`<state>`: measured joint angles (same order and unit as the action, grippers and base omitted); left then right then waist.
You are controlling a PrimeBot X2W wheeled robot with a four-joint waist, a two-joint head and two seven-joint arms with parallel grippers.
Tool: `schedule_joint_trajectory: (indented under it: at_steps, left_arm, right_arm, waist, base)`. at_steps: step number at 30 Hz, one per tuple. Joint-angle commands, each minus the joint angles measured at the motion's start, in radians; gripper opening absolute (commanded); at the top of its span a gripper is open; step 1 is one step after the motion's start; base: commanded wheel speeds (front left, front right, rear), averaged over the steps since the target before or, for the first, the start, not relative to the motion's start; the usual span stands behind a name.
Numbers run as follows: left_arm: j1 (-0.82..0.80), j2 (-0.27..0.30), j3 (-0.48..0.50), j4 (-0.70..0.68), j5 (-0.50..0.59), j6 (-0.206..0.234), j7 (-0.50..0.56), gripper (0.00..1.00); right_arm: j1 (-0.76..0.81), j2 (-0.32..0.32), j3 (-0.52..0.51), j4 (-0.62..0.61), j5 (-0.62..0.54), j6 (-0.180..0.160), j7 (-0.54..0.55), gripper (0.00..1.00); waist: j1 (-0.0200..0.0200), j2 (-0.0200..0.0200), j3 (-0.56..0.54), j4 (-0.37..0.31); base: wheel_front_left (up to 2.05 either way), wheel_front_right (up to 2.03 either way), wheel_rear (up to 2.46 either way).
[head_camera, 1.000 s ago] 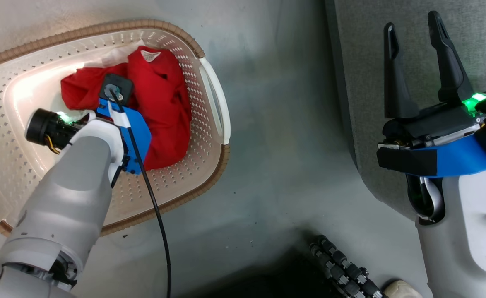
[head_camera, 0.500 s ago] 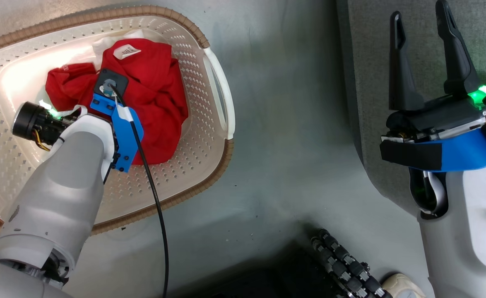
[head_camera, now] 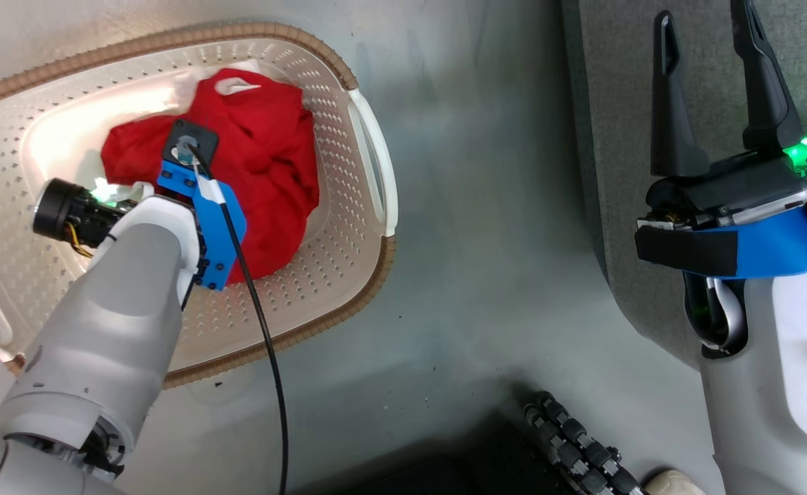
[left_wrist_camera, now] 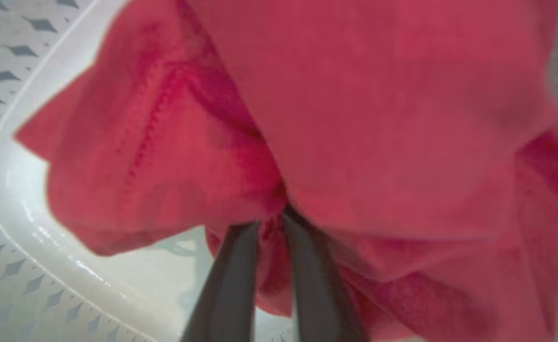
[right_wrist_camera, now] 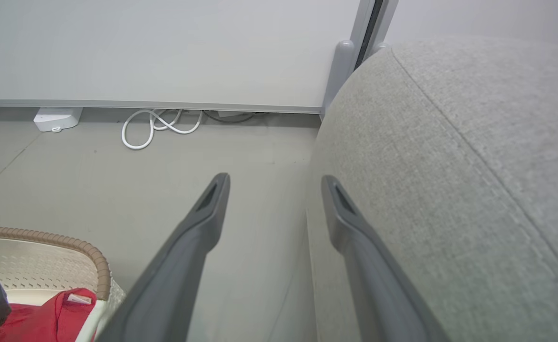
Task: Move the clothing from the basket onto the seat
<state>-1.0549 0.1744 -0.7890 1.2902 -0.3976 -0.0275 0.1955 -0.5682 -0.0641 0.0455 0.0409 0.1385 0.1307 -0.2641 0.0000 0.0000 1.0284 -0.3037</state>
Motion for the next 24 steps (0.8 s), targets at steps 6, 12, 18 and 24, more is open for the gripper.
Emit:
schedule_joint_trajectory:
  at_steps: [6, 12, 18, 24]
  left_arm:
    - [0.018, -0.032, 0.005, 0.0, -0.02, -0.024, -0.06, 0.0]
    - [0.033, -0.064, 0.007, -0.001, -0.038, -0.045, -0.116, 0.0]
    - [0.067, -0.1, -0.004, -0.01, -0.057, -0.073, -0.207, 0.0]
    - [0.123, -0.12, -0.014, -0.028, -0.089, -0.093, -0.284, 0.0]
  right_arm:
    - [-0.001, -0.008, -0.007, 0.013, -0.003, 0.0, -0.001, 1.0]
    - [0.018, -0.014, -0.011, 0.026, -0.006, 0.0, -0.001, 1.0]
    - [0.053, -0.031, -0.019, 0.05, -0.01, 0.0, -0.001, 1.0]
    - [0.1, -0.044, -0.02, 0.071, -0.014, 0.0, -0.001, 1.0]
  waist:
    - [0.0, 0.0, -0.067, 0.027]
    - [0.0, 0.0, -0.137, 0.052]
    - [0.0, 0.0, -0.244, 0.09]
    - [0.0, 0.0, -0.366, 0.122]
  base:
    - [0.0, 0.0, 0.0]
    - [0.0, 0.0, 0.0]
    - [0.0, 0.0, 0.0]
    - [0.0, 0.0, 0.0]
